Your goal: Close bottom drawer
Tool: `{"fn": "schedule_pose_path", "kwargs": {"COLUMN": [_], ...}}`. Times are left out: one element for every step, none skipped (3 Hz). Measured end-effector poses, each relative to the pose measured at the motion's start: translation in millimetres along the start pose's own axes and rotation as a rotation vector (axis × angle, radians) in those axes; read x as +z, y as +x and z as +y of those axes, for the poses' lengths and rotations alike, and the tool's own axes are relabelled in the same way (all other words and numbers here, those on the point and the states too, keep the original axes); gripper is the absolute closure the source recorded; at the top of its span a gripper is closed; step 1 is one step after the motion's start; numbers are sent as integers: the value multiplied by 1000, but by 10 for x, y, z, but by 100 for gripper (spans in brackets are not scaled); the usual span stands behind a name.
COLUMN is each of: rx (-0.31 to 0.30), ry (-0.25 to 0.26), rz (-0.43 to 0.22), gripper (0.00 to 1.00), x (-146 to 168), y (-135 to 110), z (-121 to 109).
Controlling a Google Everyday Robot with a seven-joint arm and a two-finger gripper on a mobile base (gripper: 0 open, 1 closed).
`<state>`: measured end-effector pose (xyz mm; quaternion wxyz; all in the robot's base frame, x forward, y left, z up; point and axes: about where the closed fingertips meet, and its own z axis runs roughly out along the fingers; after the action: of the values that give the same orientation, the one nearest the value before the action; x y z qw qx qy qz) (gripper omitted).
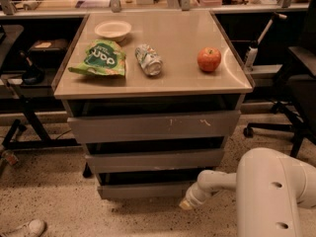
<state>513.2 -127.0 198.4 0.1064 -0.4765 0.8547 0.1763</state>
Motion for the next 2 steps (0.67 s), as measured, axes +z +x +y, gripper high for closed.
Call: {"fn": "schedule_pose_path", "kwargs": {"rx": [-18,-39], "ry": [28,57], "rz": [-9,-13], "gripper": [100,100], "x": [-5,-3], "y": [-112,-227], "z": [-148,-295]}}
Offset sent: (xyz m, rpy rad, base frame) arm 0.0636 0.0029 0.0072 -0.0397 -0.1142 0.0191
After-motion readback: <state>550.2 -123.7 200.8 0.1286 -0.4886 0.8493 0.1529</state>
